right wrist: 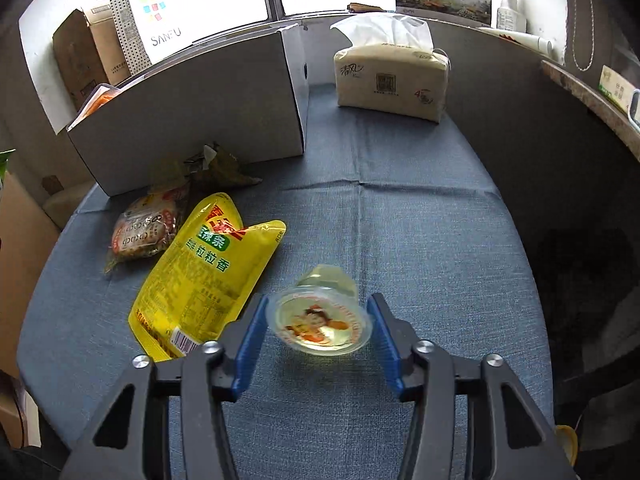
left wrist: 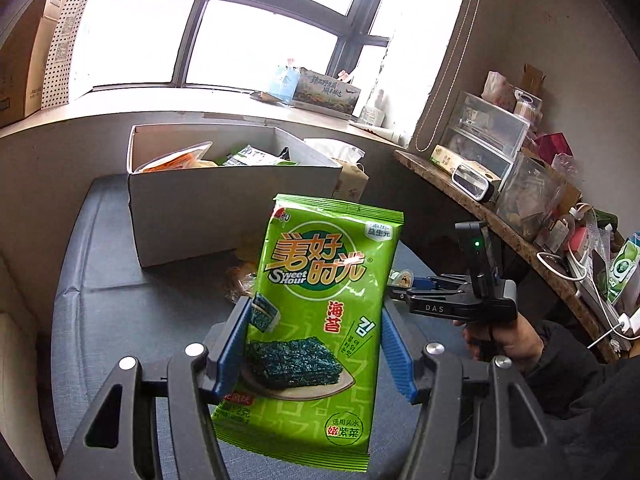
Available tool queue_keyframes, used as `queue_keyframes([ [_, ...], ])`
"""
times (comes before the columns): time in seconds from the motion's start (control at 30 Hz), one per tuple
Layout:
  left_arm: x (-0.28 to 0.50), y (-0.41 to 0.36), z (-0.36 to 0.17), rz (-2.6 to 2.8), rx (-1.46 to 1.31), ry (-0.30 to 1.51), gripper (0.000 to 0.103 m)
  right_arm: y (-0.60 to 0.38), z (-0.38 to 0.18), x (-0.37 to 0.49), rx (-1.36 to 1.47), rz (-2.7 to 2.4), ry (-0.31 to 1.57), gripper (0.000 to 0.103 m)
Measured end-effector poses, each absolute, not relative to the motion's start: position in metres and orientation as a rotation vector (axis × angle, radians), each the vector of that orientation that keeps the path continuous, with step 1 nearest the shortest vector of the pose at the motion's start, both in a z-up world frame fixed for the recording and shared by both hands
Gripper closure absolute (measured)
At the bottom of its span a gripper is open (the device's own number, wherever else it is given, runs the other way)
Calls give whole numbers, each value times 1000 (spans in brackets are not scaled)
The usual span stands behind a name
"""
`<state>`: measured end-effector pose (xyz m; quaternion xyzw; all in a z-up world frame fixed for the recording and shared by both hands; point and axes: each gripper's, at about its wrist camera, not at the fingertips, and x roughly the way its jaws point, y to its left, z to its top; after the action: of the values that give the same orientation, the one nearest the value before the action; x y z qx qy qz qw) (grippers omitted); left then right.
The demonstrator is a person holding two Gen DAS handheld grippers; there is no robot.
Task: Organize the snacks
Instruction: 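Grasp the green Sweet Hour seaweed bag with the left gripper while the right grasps a clear jelly cup, then carry the seaweed bag and jelly cup into the white box and open both grippers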
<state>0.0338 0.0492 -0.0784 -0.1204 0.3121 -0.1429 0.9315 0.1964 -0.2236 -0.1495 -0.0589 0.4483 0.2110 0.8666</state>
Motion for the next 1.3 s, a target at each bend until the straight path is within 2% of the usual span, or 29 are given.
queue_keyframes([
  [0.2,33,49,-75,-276,-244,617,38,-240,-139,188,-39,489,913,54],
  [0.47,54,68,-42,-224,-267,525,38,-227,-64,180,45,624,752,54],
  [0.77,158,111,12,-150,-294,450,38,-167,15,231,39,741,584,54],
  [0.97,232,138,3,-81,-332,527,37,-121,30,297,41,734,608,54],
  [1.0,240,140,0,-61,-328,538,33,-115,27,308,38,731,627,54],
  [1.03,247,141,-3,-22,-320,551,23,-110,25,318,42,729,642,54],
  [1.07,254,143,-7,5,-320,570,16,-106,21,327,46,725,660,52],
  [1.1,260,145,-11,11,-332,592,1,-103,17,336,44,720,688,34],
  [1.13,264,147,-16,19,-350,613,0,-99,13,342,39,702,712,4],
  [1.17,267,149,-21,38,-357,641,0,-99,10,346,37,663,716,0],
  [1.3,260,151,-29,54,-346,655,0,-105,11,341,31,655,687,0],
])
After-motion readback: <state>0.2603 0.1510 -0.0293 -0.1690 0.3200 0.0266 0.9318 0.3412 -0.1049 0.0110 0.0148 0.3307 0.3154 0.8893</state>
